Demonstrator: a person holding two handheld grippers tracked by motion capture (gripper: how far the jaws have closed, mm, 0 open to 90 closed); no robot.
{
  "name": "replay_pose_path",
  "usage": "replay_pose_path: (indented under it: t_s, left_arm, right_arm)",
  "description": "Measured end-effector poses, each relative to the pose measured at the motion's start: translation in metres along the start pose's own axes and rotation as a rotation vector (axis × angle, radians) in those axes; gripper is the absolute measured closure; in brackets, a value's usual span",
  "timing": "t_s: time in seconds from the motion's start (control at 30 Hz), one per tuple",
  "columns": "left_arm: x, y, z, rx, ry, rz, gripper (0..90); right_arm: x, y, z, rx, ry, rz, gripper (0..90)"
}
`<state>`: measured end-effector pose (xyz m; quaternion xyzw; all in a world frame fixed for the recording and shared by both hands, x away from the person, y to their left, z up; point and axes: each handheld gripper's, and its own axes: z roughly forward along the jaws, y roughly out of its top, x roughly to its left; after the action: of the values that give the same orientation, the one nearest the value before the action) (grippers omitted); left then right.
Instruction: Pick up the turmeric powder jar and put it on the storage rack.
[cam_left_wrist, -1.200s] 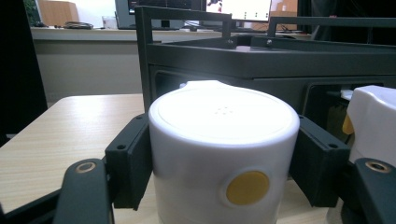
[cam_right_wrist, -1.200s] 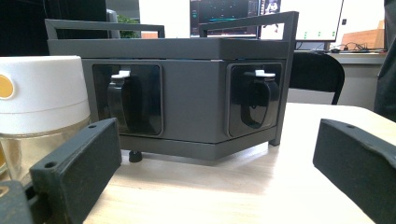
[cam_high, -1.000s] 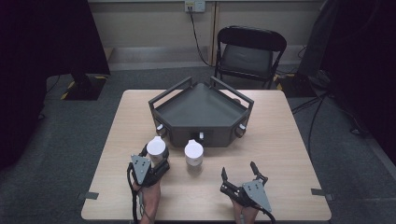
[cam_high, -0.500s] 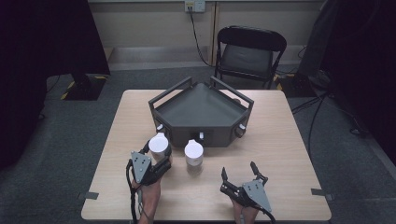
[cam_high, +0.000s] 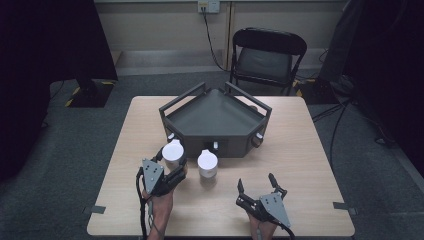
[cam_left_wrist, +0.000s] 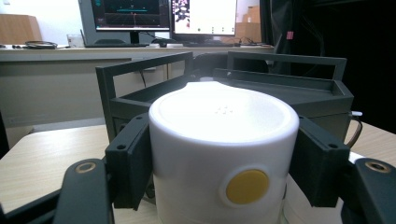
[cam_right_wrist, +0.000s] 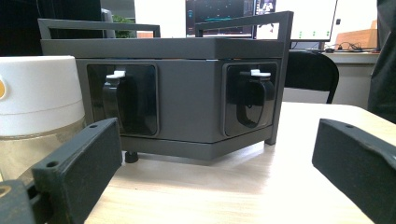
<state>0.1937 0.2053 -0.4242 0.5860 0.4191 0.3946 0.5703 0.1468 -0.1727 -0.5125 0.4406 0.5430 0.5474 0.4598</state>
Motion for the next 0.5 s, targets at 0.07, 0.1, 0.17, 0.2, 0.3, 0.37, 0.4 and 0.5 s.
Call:
replay_pose_path:
  t_s: [0.07, 0.1, 0.17, 0.2, 0.3, 0.37, 0.4, 0.5]
  left_arm:
    - [0.000, 0.002, 0.000, -0.006, 0.000, 0.001, 30.8]
    - [0.000, 0.003, 0.001, -0.007, -0.002, 0.002, 30.8]
    - [0.000, 0.005, 0.001, -0.011, -0.006, 0.004, 30.8]
    - [0.000, 0.007, 0.002, -0.014, -0.008, 0.004, 30.8]
    - [0.000, 0.010, 0.004, -0.020, -0.015, 0.008, 30.8]
    - [0.001, 0.014, 0.005, -0.023, -0.021, 0.008, 30.8]
    - [0.001, 0.015, 0.005, -0.026, -0.024, 0.008, 30.8]
    - [0.003, 0.020, 0.007, -0.034, -0.036, 0.014, 30.8]
  right_arm:
    - [0.000, 0.000, 0.000, 0.000, -0.002, 0.001, 0.7]
    - [0.000, 0.000, 0.000, 0.000, -0.002, 0.000, 0.7]
    - [0.000, 0.000, 0.000, 0.001, -0.002, 0.001, 0.7]
    - [0.000, 0.000, 0.000, 0.001, -0.002, 0.001, 0.7]
    - [0.000, 0.000, 0.000, 0.000, 0.000, 0.001, 0.7]
    - [0.000, 0.000, 0.000, 0.000, 0.000, 0.001, 0.8]
    - [0.000, 0.000, 0.000, 0.000, 0.000, 0.001, 0.8]
    - [0.000, 0.000, 0.000, 0.000, 0.001, 0.001, 0.8]
